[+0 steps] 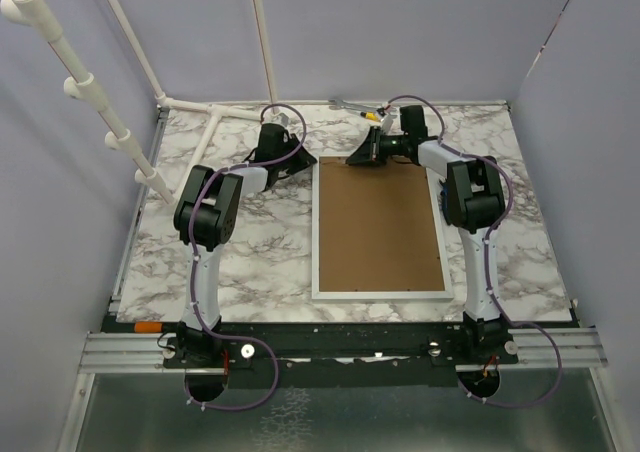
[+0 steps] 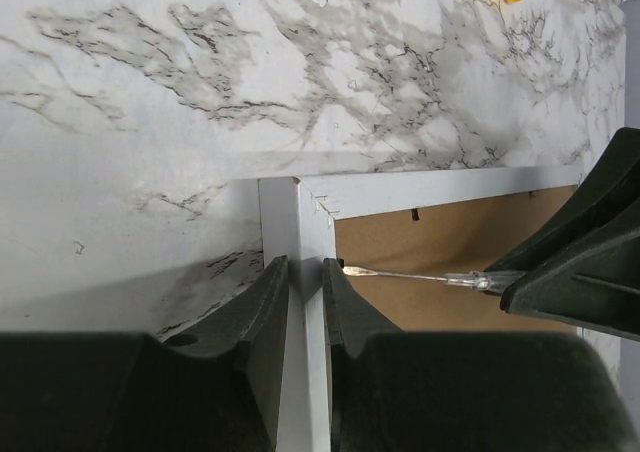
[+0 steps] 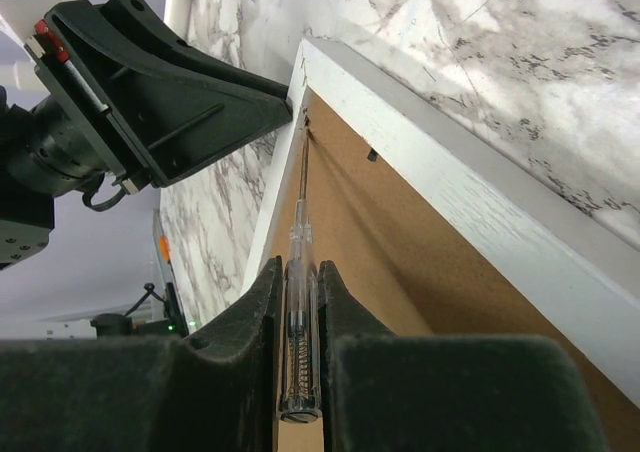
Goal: Take the photo out of the frame
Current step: Release the photo frame item from the photo frame.
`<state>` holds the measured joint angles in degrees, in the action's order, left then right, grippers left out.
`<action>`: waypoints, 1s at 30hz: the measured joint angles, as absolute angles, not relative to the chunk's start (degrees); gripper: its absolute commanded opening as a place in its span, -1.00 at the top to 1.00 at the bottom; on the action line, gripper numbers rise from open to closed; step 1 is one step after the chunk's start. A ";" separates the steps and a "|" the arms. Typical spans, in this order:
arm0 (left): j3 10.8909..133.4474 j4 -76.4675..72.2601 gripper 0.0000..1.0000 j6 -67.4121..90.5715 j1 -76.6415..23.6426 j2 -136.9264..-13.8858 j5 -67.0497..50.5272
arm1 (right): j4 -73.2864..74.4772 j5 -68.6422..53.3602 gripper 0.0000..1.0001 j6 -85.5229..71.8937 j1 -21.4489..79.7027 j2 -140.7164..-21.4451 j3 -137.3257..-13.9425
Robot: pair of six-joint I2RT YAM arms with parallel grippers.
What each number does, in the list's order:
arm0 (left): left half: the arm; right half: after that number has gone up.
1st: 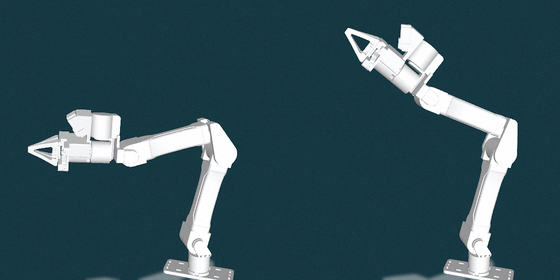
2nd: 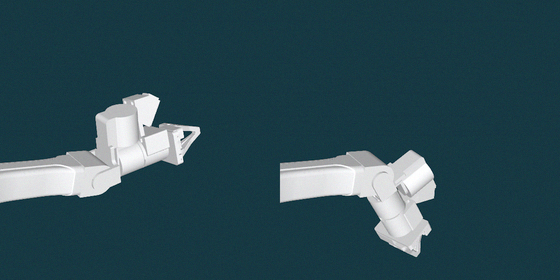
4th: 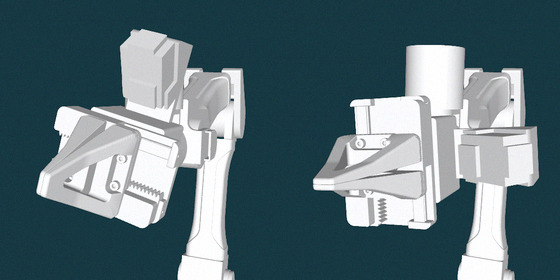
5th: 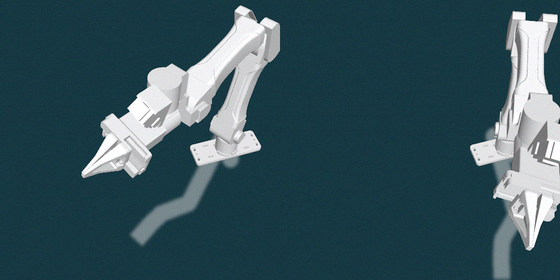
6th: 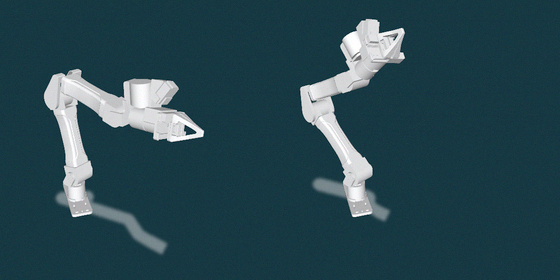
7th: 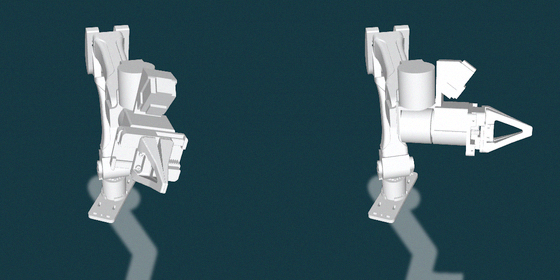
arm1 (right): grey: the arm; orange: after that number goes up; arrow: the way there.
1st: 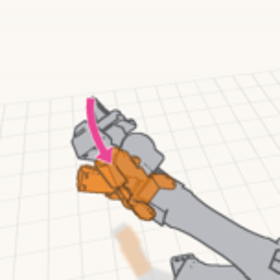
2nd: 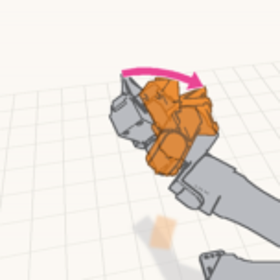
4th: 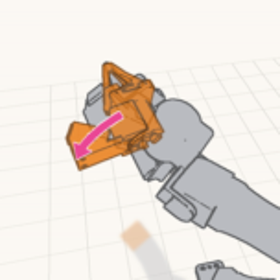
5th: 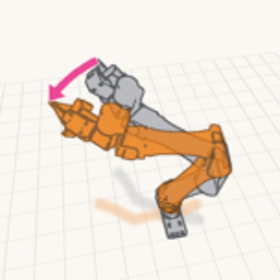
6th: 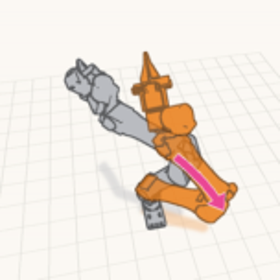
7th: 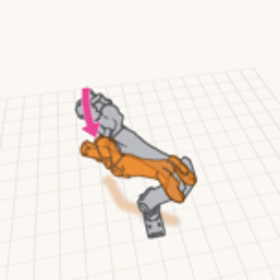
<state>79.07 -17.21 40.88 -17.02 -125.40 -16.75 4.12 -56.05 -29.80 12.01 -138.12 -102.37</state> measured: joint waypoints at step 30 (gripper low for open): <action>80.25 -17.15 0.60 41.15 -16.56 -126.34 -17.61 | 0.08 -60.18 0.99 -34.06 9.91 -140.55 -102.39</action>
<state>80.25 -17.15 41.15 -16.56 -126.34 -17.61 0.08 -60.18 -34.06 9.91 -140.55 -102.39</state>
